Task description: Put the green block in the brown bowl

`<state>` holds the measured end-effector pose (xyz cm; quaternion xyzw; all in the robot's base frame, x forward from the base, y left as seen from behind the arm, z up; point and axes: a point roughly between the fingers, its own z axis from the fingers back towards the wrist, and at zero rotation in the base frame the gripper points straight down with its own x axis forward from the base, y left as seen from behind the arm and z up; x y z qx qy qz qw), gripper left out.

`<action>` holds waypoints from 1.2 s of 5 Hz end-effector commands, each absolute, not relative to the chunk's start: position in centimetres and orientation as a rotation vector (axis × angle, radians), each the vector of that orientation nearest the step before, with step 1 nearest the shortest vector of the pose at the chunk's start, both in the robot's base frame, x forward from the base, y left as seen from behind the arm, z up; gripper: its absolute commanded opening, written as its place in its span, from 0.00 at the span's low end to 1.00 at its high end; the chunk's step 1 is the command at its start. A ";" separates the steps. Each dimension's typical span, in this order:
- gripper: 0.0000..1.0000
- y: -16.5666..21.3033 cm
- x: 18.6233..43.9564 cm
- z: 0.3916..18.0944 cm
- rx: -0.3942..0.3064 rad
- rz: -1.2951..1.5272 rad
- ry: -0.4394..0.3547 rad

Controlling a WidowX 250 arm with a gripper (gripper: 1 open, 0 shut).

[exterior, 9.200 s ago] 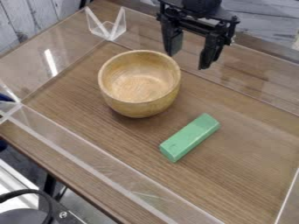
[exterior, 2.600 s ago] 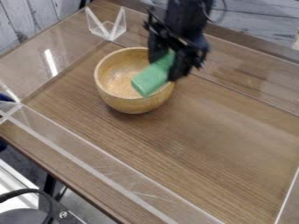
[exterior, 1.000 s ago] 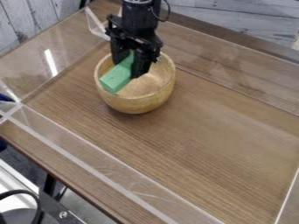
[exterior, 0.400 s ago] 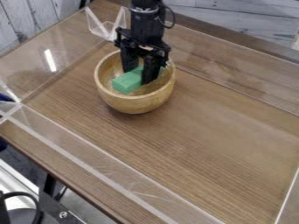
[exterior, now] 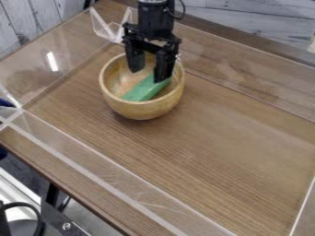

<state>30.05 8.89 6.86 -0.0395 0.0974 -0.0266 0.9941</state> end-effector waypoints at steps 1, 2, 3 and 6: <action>1.00 9.0 31.1 11.2 -0.025 -0.028 0.082; 1.00 8.2 31.2 14.5 0.011 -0.019 0.029; 0.00 7.4 30.0 18.5 0.043 -0.020 -0.056; 0.00 8.3 30.0 13.9 0.048 -0.063 0.018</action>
